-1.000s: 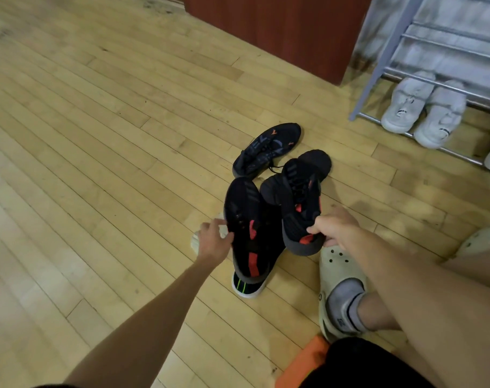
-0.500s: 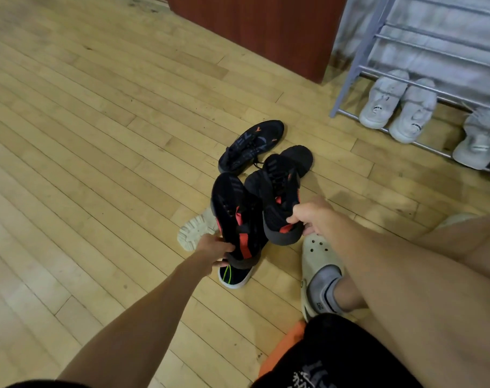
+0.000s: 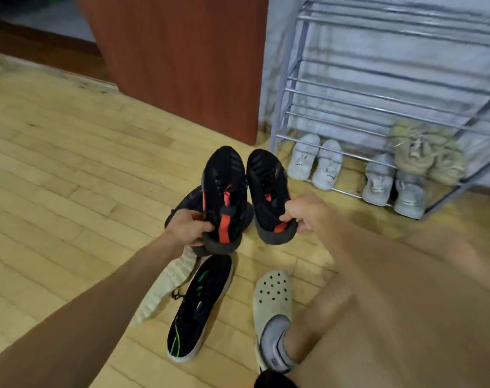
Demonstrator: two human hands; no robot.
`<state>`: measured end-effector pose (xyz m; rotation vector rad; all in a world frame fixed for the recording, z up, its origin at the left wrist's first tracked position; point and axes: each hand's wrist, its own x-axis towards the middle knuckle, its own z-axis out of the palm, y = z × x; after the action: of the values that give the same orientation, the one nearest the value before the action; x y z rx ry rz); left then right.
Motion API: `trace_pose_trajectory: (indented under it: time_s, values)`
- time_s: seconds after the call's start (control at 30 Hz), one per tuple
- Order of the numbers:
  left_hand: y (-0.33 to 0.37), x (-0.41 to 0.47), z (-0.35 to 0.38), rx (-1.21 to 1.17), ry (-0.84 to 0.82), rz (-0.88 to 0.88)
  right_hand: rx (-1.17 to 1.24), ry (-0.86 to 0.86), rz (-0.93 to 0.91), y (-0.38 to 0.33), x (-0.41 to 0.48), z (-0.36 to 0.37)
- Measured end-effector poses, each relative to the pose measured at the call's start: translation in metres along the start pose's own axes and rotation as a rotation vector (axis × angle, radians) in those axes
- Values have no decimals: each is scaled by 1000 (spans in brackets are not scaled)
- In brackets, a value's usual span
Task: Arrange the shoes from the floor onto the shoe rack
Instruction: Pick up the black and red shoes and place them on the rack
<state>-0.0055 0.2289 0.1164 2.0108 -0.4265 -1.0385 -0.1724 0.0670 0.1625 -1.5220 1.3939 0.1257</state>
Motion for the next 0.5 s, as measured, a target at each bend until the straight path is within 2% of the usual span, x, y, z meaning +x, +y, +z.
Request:
trace_pose_trajectory:
  time_s: [0.1,0.23,0.5]
  values:
    - [40,13,26,-23,-76,13,98,102,-5,5,15,-46]
    - [87,42,63,0,-148,53,71,229,45,13,37,-107]
    - [175,124,140,17,-191,120,247,302,72,18,117,-194]
